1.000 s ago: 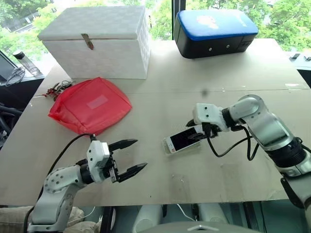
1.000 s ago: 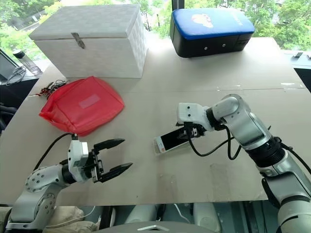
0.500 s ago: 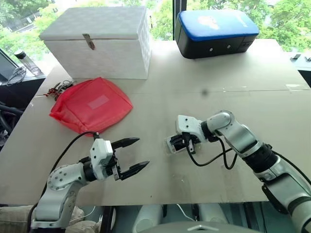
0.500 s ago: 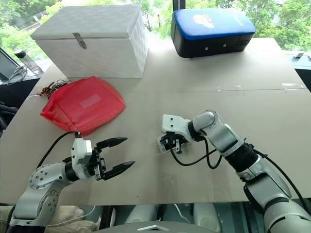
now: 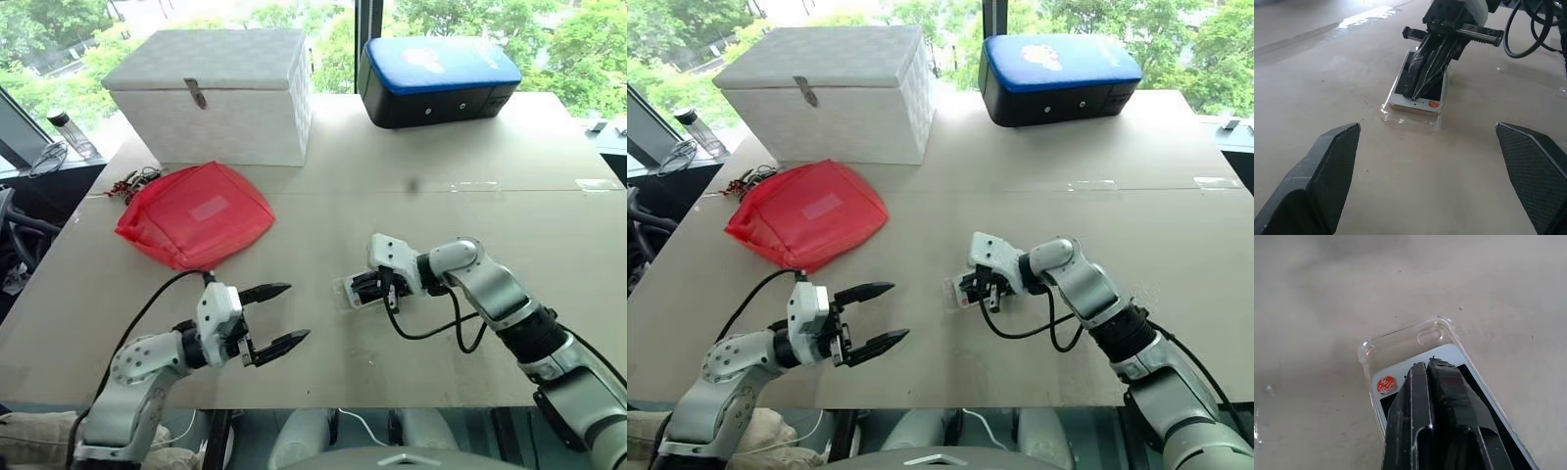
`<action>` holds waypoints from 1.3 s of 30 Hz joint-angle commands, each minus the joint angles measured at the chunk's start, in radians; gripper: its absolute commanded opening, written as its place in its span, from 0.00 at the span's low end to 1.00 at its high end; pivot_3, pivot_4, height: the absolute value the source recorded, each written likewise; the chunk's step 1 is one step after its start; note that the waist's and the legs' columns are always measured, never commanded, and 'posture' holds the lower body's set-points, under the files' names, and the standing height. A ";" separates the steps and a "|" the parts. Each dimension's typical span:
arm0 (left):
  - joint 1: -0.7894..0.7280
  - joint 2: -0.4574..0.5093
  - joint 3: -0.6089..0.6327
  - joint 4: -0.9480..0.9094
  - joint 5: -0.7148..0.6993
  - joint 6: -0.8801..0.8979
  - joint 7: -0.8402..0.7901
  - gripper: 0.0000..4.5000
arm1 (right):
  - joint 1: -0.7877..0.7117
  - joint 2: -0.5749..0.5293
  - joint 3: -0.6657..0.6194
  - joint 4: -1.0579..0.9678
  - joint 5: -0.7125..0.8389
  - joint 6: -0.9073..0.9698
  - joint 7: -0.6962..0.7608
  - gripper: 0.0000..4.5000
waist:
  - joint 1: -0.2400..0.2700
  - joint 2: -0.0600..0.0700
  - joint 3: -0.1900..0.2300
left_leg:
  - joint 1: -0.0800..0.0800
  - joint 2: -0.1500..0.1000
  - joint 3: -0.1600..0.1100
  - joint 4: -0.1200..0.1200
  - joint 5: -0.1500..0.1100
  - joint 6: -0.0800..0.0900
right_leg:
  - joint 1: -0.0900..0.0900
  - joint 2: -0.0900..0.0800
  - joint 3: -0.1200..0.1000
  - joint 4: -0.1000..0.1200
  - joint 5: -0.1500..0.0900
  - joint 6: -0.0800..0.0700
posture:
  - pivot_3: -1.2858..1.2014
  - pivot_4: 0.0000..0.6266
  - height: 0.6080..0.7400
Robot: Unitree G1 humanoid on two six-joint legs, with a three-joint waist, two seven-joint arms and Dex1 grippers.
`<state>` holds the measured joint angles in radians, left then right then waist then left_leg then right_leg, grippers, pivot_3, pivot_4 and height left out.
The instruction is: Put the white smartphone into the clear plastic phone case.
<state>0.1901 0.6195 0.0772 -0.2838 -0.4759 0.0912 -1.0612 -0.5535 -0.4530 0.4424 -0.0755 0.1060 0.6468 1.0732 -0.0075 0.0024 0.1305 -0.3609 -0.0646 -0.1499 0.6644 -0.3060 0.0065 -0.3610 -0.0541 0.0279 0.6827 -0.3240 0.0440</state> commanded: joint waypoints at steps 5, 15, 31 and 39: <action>-0.072 0.017 -0.073 0.027 0.074 0.039 0.021 0.62 | 0.036 -0.038 -0.197 -0.283 0.168 0.218 -0.073 0.00 | -0.010 0.003 0.006 | -0.010 0.000 -0.002 -0.001 0.002 -0.004 | -0.008 0.000 -0.001 -0.003 0.000 0.000 | 0.52 0.24 1.00; -0.165 -0.030 -0.187 0.146 0.196 0.021 0.067 0.02 | 0.198 -0.285 -0.295 -0.431 0.063 0.227 -0.250 0.00 | -0.003 0.002 0.008 | -0.022 -0.001 -0.002 0.000 0.002 -0.004 | -0.018 0.000 -0.002 -0.004 0.000 0.000 | 0.52 0.24 1.00; -0.263 -0.091 -0.242 0.205 0.237 0.055 0.111 0.02 | 0.256 -0.282 -0.094 -0.534 0.058 0.168 -0.227 0.00 | -0.006 0.002 0.008 | -0.020 0.000 -0.002 0.003 0.003 -0.004 | -0.017 0.000 -0.001 -0.001 0.000 0.001 | 0.52 0.24 1.00; -0.349 -0.125 -0.235 0.243 0.248 0.075 0.141 0.02 | 0.170 -0.247 -0.057 -0.448 0.009 0.116 -0.232 0.00 | -0.007 0.001 0.009 | -0.019 -0.001 -0.001 0.005 0.004 -0.006 | -0.017 0.001 -0.001 0.006 0.000 0.001 | 0.52 0.24 1.00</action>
<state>-0.1447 0.5067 -0.1265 -0.0410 -0.2292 0.1665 -0.9106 -0.3544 -0.7313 0.3647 -0.5025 0.1046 0.8140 0.8347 -0.0145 0.0035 0.1393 -0.3791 -0.0651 -0.1511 0.6693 -0.3022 0.0006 -0.3780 -0.0535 0.0273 0.6889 -0.3237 0.0447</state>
